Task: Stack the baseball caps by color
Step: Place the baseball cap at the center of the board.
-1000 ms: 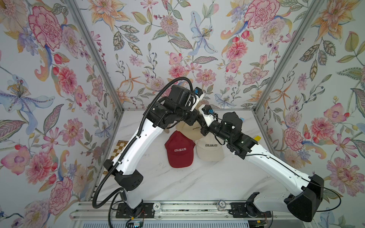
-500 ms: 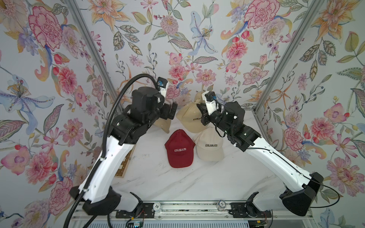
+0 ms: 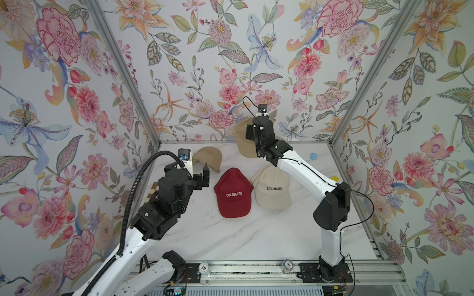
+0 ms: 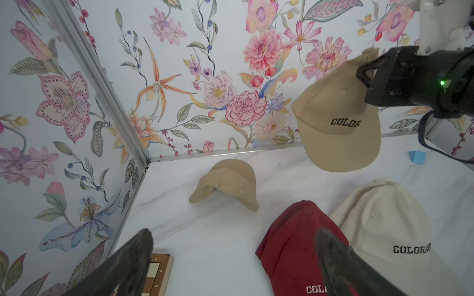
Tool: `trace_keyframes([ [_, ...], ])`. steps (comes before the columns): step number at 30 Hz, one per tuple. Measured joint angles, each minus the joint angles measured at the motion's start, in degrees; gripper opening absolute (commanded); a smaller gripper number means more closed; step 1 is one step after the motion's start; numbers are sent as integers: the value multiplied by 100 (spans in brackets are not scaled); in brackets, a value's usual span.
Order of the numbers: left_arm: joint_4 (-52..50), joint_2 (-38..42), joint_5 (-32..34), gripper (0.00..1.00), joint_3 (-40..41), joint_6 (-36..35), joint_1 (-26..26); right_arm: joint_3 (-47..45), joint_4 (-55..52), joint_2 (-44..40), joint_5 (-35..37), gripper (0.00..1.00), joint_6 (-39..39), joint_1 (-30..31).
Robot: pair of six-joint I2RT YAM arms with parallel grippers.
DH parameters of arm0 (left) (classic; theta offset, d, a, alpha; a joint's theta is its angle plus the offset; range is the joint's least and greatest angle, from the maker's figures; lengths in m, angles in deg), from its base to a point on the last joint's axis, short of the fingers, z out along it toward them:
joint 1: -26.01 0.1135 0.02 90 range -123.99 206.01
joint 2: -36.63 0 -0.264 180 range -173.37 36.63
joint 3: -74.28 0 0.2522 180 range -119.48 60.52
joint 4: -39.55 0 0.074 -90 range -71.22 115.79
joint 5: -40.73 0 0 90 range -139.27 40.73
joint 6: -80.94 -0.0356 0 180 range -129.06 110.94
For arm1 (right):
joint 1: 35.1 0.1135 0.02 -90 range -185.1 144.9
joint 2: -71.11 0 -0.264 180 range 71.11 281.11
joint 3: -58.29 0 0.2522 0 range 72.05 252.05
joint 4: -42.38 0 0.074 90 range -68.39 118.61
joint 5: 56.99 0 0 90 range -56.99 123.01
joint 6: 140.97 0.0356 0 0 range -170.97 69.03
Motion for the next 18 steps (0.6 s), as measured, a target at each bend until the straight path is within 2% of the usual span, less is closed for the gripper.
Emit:
trace_keyframes([
  [4, 374, 22, -323, 100, 356, 59, 0, 796, -393, 723, 162, 0, 219, -22],
  [8, 656, 15, -527, 100, 387, -11, 0, 839, -616, 992, 52, 0, 422, -83],
  [18, 942, -302, -914, 100, 387, -358, 0, 841, -798, 1655, -730, 0, 820, -566],
])
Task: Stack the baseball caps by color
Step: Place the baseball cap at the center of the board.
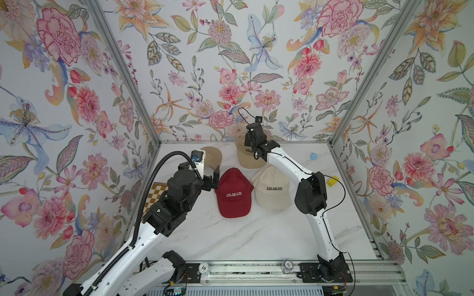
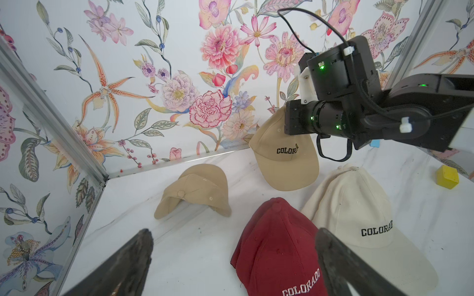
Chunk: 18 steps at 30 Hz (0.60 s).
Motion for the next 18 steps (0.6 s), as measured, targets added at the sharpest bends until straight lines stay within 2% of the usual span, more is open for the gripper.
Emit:
trace_keyframes([
  [9, 214, -205, -387, 100, 0, -111, 83, 232, -63, 616, -566, 0, 179, -149],
  [18, 350, -372, -673, 100, 2, -111, 208, 511, -136, 793, -837, 0, 273, -260],
])
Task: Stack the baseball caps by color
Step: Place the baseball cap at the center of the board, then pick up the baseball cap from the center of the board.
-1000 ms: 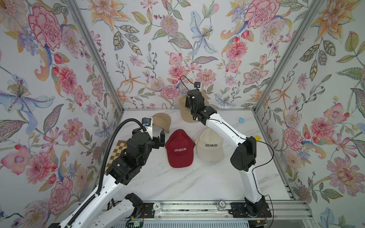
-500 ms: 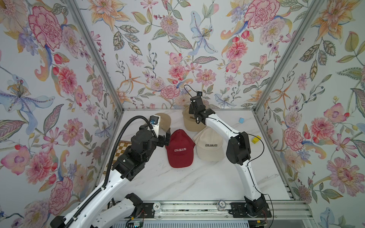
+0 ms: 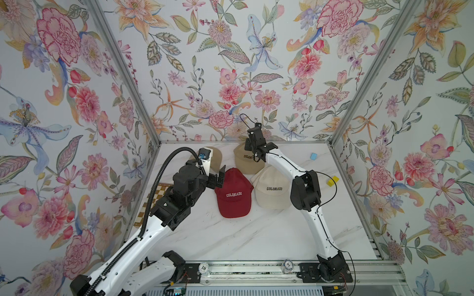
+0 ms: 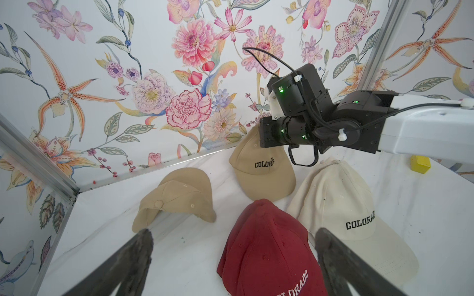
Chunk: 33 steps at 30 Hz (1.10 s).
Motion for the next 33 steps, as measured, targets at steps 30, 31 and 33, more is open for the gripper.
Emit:
trace_keyframes([
  [30, 2, -750, -267, 100, -258, 673, 1027, 549, -964, -157, -883, 99, -638, -142],
  [31, -24, -824, -260, 100, -258, 876, 1161, 334, -981, -461, -918, 99, -721, -142],
  [33, -13, -1005, -273, 100, -229, 1272, 1388, -122, -1021, -1145, -973, 99, -883, -142],
])
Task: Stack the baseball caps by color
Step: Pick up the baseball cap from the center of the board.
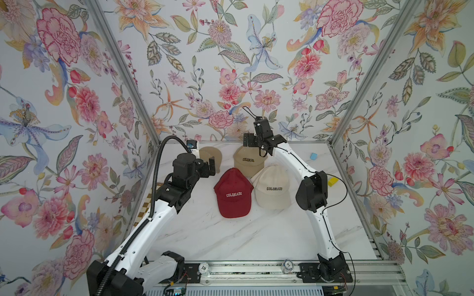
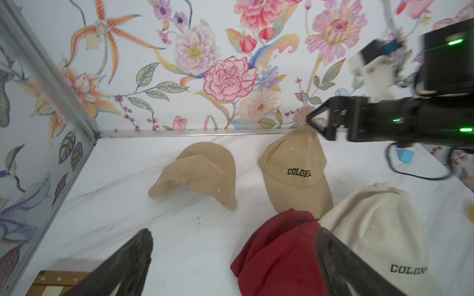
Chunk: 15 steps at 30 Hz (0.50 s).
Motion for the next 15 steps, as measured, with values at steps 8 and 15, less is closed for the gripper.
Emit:
trace_keyframes([
  [8, 960, -1128, -553, 100, 581, 1445, 616, -2614, 223, -3130, -726, 99, -758, 7],
  [15, 1764, -2227, -704, 100, 540, 1908, 717, -5211, -7, -5160, -997, 99, -944, -177],
])
